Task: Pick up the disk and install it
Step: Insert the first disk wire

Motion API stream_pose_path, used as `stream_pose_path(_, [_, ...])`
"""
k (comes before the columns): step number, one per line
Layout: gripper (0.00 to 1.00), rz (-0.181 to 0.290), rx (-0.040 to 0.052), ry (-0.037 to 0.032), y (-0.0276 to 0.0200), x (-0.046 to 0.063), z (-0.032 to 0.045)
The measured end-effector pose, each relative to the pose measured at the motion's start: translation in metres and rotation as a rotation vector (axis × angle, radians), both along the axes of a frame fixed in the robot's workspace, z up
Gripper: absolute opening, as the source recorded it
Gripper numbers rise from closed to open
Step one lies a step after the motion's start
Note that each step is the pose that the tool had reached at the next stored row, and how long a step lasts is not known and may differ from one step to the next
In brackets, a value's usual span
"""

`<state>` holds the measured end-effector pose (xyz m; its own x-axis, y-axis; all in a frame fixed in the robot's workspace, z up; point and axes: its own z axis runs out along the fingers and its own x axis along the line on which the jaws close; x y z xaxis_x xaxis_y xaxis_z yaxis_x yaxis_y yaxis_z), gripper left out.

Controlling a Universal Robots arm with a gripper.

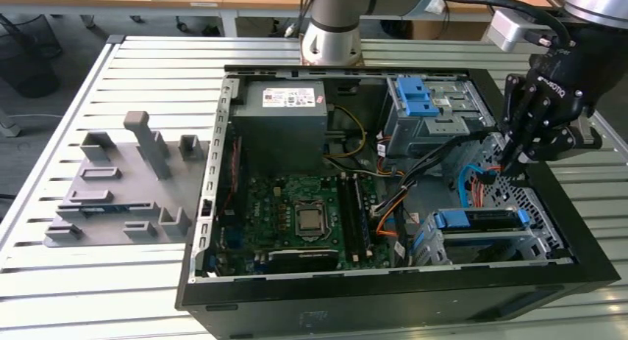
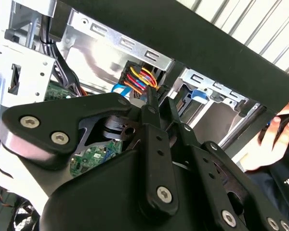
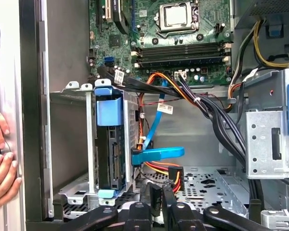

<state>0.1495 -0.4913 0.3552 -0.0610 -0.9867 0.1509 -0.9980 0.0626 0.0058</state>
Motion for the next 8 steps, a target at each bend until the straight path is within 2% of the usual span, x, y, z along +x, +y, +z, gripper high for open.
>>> stream_pose_path(6, [0.23, 0.0, -0.0034, 0.0001, 0.0, 0.0001, -0.0004])
stream_pose_path(7, [0.16, 0.0, -0.0034, 0.0001, 0.0, 0.0001, -0.0005])
stream_pose_path(8, [0.16, 0.0, -0.0031, -0.0003, -0.0001, -0.0002, -0.0005])
